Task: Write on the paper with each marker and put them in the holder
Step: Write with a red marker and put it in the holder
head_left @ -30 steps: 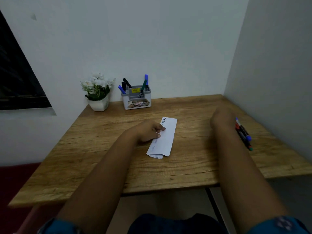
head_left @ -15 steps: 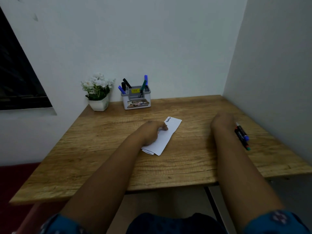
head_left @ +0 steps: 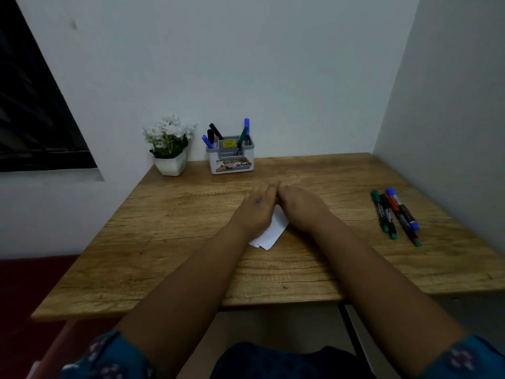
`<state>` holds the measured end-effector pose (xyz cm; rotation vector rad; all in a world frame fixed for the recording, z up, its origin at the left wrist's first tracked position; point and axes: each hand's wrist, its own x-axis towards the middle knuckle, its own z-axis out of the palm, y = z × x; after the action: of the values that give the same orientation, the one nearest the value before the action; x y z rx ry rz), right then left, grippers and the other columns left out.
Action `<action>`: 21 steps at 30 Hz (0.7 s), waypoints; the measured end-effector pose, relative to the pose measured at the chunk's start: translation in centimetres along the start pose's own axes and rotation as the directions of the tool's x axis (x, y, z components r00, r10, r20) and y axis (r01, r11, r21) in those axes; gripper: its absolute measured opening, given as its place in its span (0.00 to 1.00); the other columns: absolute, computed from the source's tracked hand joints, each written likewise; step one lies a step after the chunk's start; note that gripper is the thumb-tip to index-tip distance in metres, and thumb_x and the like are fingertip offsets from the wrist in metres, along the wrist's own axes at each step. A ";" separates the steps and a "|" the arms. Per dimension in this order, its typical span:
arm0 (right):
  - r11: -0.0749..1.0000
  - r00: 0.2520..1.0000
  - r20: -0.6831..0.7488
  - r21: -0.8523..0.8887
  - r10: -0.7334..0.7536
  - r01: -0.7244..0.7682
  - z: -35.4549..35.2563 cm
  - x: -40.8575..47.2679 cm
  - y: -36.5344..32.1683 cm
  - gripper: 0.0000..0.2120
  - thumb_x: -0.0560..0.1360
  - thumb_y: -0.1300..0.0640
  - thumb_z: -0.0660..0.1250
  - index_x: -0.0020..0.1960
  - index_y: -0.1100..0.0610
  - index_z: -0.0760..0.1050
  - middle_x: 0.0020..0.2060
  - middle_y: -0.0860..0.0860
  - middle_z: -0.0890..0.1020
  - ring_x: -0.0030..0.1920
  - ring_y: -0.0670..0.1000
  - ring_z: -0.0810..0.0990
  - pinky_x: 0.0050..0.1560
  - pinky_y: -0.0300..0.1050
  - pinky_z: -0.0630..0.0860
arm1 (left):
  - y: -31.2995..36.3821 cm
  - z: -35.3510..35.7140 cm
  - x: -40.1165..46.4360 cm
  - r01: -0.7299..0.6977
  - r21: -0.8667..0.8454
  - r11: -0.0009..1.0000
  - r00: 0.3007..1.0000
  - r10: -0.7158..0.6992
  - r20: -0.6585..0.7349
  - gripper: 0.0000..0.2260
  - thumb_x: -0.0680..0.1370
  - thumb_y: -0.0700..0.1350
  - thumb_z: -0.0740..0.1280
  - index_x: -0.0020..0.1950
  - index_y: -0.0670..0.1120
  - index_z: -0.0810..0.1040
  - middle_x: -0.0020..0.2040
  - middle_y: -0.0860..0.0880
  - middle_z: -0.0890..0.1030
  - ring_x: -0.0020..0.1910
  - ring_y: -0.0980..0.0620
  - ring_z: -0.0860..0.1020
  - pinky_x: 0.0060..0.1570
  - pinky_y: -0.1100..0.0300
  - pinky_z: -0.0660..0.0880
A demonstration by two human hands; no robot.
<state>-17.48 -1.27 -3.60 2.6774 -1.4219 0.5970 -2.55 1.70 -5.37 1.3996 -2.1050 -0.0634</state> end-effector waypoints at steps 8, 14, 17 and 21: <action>0.988 0.998 0.059 -0.151 -0.004 0.013 -1.1 -0.2 0.7 0.18 0.82 0.42 0.53 0.65 0.43 0.75 0.50 0.52 0.83 0.49 0.54 0.79 0.43 0.47 0.71 | -0.1 -0.3 0.4 0.047 0.039 0.998 0.980 -0.053 0.193 0.05 0.81 0.47 0.54 0.50 0.46 0.64 0.50 0.44 0.72 0.51 0.47 0.70 0.44 0.54 0.65; 0.914 0.949 0.231 0.293 0.216 -0.279 -3.3 -0.7 4.5 0.26 0.80 0.60 0.59 0.72 0.38 0.63 0.58 0.48 0.80 0.49 0.48 0.78 0.43 0.39 0.70 | -1.5 -1.5 0.1 0.214 -0.059 0.975 0.968 -0.203 0.147 0.06 0.79 0.49 0.65 0.55 0.51 0.76 0.43 0.57 0.76 0.47 0.51 0.76 0.39 0.59 0.68; 0.571 0.975 0.131 0.793 0.179 -0.212 -4.6 -0.5 4.0 0.16 0.82 0.61 0.57 0.63 0.42 0.73 0.45 0.48 0.85 0.36 0.45 0.77 0.36 0.37 0.75 | -3.1 -3.6 -0.1 0.349 -0.285 0.893 0.920 -0.269 0.285 0.06 0.75 0.50 0.71 0.51 0.56 0.82 0.46 0.58 0.79 0.47 0.57 0.76 0.45 0.60 0.71; -0.138 0.957 0.280 0.948 -0.075 -0.288 -4.6 0.0 1.8 0.13 0.81 0.55 0.59 0.63 0.56 0.74 0.59 0.54 0.82 0.48 0.48 0.83 0.45 0.38 0.80 | -4.3 -6.3 -0.9 0.366 -0.261 0.893 0.804 -0.162 0.572 0.18 0.71 0.52 0.75 0.60 0.62 0.79 0.57 0.60 0.78 0.55 0.62 0.74 0.52 0.64 0.68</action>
<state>-20.39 -1.26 0.39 3.7358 -1.5021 2.4329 4.40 2.37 -2.21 1.5563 -2.1368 -1.0250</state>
